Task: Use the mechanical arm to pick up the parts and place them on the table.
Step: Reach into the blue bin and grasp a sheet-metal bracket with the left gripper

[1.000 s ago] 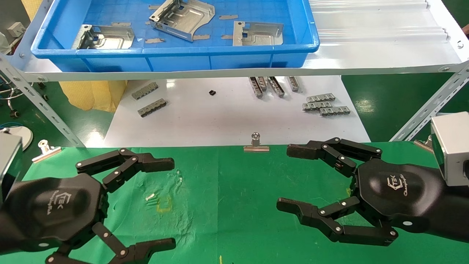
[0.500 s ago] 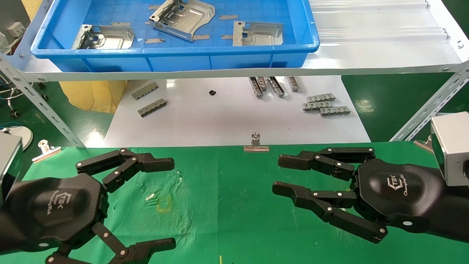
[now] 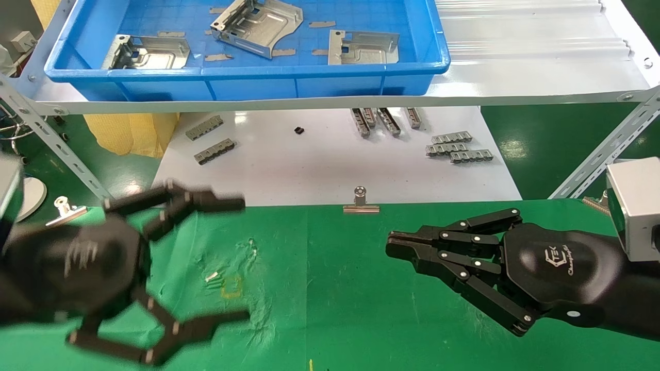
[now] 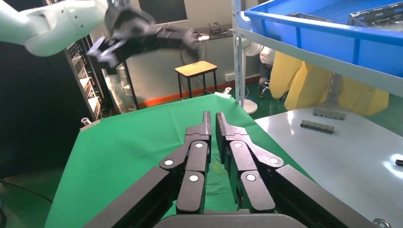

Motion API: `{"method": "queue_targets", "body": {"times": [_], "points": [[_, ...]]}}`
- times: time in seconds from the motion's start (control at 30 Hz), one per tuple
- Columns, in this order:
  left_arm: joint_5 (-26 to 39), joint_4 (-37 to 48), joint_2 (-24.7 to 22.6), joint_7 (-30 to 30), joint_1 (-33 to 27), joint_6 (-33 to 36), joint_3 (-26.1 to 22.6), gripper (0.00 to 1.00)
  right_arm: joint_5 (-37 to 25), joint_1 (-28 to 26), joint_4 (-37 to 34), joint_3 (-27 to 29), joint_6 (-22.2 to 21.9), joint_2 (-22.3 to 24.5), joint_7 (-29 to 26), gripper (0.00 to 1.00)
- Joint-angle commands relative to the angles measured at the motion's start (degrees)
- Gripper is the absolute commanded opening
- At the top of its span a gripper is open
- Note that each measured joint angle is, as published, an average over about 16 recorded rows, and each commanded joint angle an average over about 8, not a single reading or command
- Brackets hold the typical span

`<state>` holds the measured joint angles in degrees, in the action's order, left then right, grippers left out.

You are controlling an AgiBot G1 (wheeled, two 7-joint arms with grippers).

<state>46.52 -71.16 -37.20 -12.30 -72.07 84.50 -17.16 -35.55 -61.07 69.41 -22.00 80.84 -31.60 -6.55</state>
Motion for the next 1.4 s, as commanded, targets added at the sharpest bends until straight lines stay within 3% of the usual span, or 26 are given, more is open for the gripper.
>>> {"method": "queue_targets", "body": {"times": [0.03,0.2,0.43,0.6,0.77,0.8,0.93,0.97,1.03,1.07,1.2,1.23,1.4], "points": [[1.2,-0.1,-0.3,-0.6,-2.9,-0.5,-0.1,1.00,0.0,0.0,0.0,0.0,0.0,0.0,0.0,0.00],[7.7,9.3,-5.7,-1.9,-16.0,-0.8,-3.2,1.00,0.0,0.0,0.0,0.0,0.0,0.0,0.0,0.00],[18.7,30.7,-16.1,-1.2,-32.5,-4.4,-8.7,1.00,0.0,0.0,0.0,0.0,0.0,0.0,0.0,0.00],[25.4,45.9,-23.4,0.6,-40.3,-13.4,-11.6,1.00,0.0,0.0,0.0,0.0,0.0,0.0,0.0,0.00],[29.8,56.6,-29.3,2.0,-44.4,-24.4,-13.4,1.00,0.0,0.0,0.0,0.0,0.0,0.0,0.0,0.00],[30.3,58.2,-30.2,2.1,-44.9,-26.3,-13.5,0.93,0.0,0.0,0.0,0.0,0.0,0.0,0.0,0.00],[31.4,63.3,-33.1,2.6,-46.1,-32.3,-13.9,0.43,0.0,0.0,0.0,0.0,0.0,0.0,0.0,0.02],[31.6,64.3,-33.6,2.7,-46.2,-33.3,-14.0,0.31,0.0,0.0,0.0,0.0,0.0,0.0,0.0,0.09],[32.0,65.9,-34.6,2.9,-46.5,-34.9,-14.3,0.06,0.0,0.0,0.0,0.0,0.0,0.0,0.0,0.34],[32.3,66.5,-35.0,3.1,-46.6,-35.6,-14.4,0.00,0.0,0.0,0.0,0.0,0.0,0.0,0.0,0.46],[33.5,68.5,-36.4,3.6,-46.9,-37.4,-15.3,0.00,0.0,0.0,0.0,0.0,0.0,0.0,0.0,0.94],[33.8,68.8,-36.7,3.7,-46.9,-37.7,-15.5,0.00,0.0,0.0,0.0,0.0,0.0,0.0,0.0,1.00],[34.8,69.9,-37.8,4.0,-47.3,-38.9,-16.2,0.00,0.0,0.0,0.0,0.0,0.0,0.0,0.0,1.00]]}}
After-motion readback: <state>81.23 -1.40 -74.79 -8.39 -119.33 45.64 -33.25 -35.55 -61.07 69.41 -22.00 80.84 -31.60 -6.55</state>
